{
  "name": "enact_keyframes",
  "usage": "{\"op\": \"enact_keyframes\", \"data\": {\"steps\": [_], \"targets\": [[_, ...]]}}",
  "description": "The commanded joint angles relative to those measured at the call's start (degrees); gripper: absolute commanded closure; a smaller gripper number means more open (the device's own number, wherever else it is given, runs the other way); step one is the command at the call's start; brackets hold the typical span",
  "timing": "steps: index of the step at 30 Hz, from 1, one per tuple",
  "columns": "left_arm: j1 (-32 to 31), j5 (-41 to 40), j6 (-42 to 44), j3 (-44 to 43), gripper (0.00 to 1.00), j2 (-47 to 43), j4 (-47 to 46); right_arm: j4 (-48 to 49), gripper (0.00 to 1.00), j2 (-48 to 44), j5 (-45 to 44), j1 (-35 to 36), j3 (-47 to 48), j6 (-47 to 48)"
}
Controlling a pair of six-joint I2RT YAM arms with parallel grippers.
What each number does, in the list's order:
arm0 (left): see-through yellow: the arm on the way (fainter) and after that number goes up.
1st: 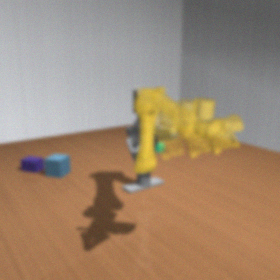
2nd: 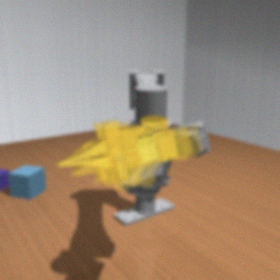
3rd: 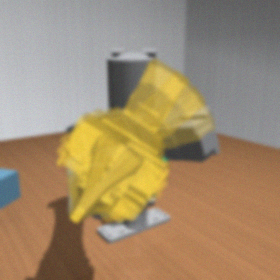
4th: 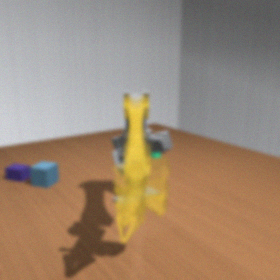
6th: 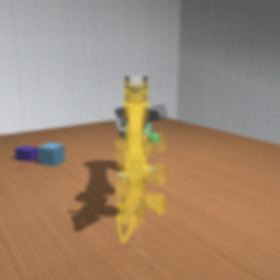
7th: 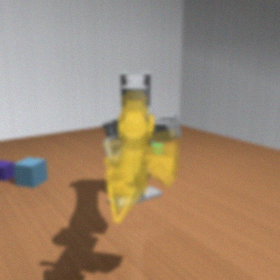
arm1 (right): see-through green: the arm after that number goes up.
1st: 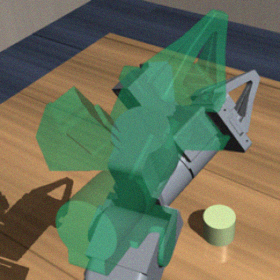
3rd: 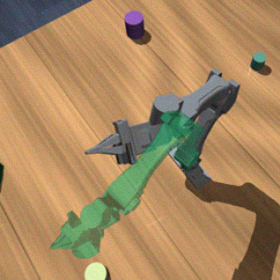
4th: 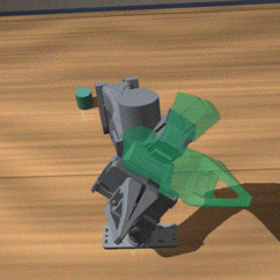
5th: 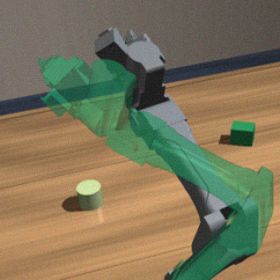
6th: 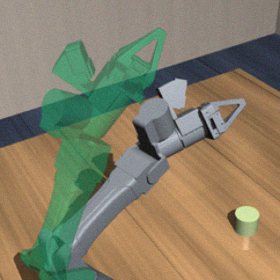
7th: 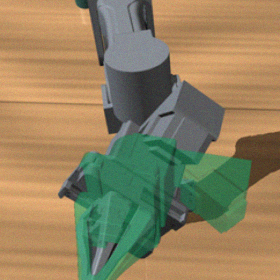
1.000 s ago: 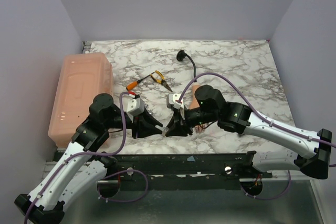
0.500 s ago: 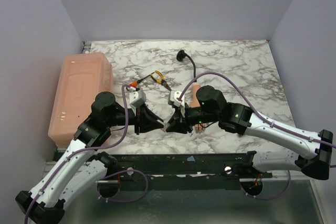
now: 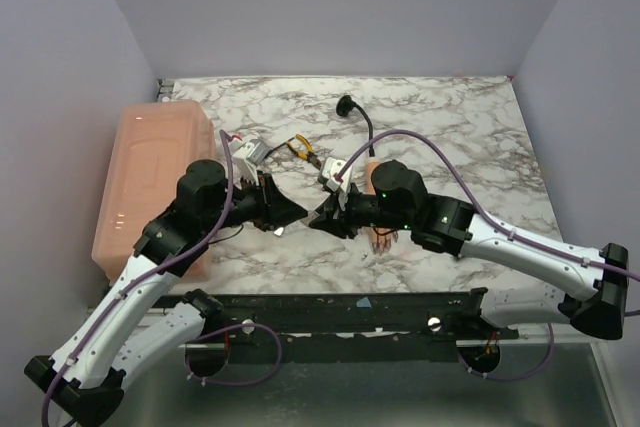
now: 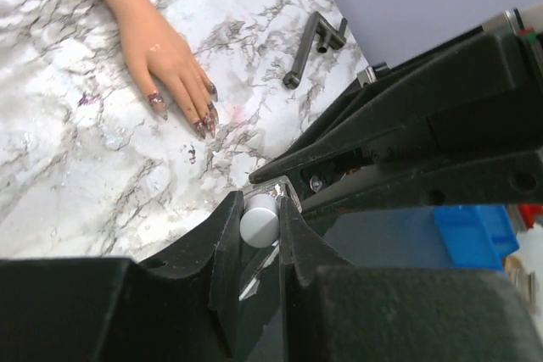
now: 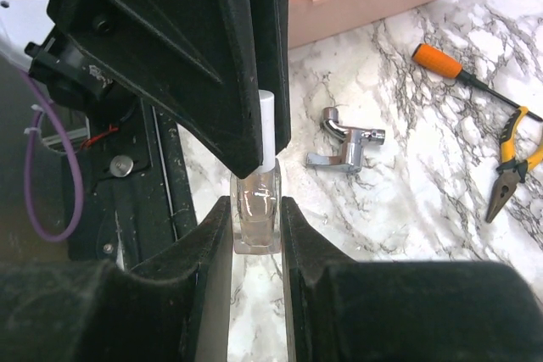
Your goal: Paint the nails
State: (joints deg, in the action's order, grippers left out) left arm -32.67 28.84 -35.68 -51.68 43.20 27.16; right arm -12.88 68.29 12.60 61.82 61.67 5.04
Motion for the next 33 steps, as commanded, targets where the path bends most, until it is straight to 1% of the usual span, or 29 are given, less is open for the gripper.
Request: {"op": "enact_keyframes", "data": {"steps": [1, 3, 6, 9, 10, 11, 13, 16, 18, 22, 24, 26, 30, 33], "targets": [[0.3, -10.2, -7.7, -2.3, 1.0, 0.1, 4.7, -0.9, 1.0, 1.8, -6.0, 0.5, 1.7, 0.4], [0.3, -12.1, -9.2, -2.8, 1.0, 0.6, 6.0, -1.3, 1.0, 2.5, -7.1, 0.8, 2.1, 0.5], [0.3, -12.8, -10.3, -2.7, 1.0, 0.6, 6.1, -1.9, 1.0, 3.5, -7.3, 1.1, 2.6, 0.5], [0.2, -12.6, -9.4, -2.6, 0.99, 0.5, 5.7, -2.1, 1.0, 3.7, -6.4, 1.3, 2.5, 0.3], [0.3, -12.0, -8.6, -2.6, 0.93, 0.4, 5.4, -2.1, 1.0, 3.6, -6.0, 1.3, 2.4, 0.2], [0.2, -11.5, -7.8, -2.4, 0.81, 0.0, 5.0, -2.1, 1.0, 3.4, -5.7, 1.4, 2.3, 0.1], [0.2, -10.8, -6.1, -2.0, 0.63, -1.0, 4.0, -2.3, 1.0, 2.8, -4.6, 1.4, 1.9, -0.2], [0.2, -8.6, -2.1, -1.5, 0.45, -3.2, 2.2, -3.0, 1.0, 1.9, -2.3, 1.4, 1.6, -0.7], [0.2, -7.1, 0.9, -1.5, 0.37, -5.2, 1.1, -3.8, 1.0, 1.3, -0.4, 1.4, 1.7, -1.1], [0.2, -6.5, 7.7, -1.8, 0.36, -9.4, 0.4, -4.3, 1.0, -1.7, 2.5, 1.4, 0.7, -2.4], [0.2, -4.2, 12.2, -1.5, 0.39, -11.6, 0.1, -4.7, 1.0, -3.1, 4.9, 1.4, 0.2, -2.7], [0.2, 1.8, 16.9, -1.2, 0.42, -13.3, -0.6, -5.1, 1.0, -4.3, 8.7, 1.4, -0.4, -2.7], [0.3, 13.2, 22.6, 2.6, 0.4, -16.9, -5.5, -6.1, 1.0, -6.3, 17.8, 1.4, -1.2, -3.2], [0.2, 17.8, 26.1, 6.0, 0.38, -19.2, -8.4, -8.6, 1.0, -6.6, 20.8, 1.4, -0.1, -3.4]]}}
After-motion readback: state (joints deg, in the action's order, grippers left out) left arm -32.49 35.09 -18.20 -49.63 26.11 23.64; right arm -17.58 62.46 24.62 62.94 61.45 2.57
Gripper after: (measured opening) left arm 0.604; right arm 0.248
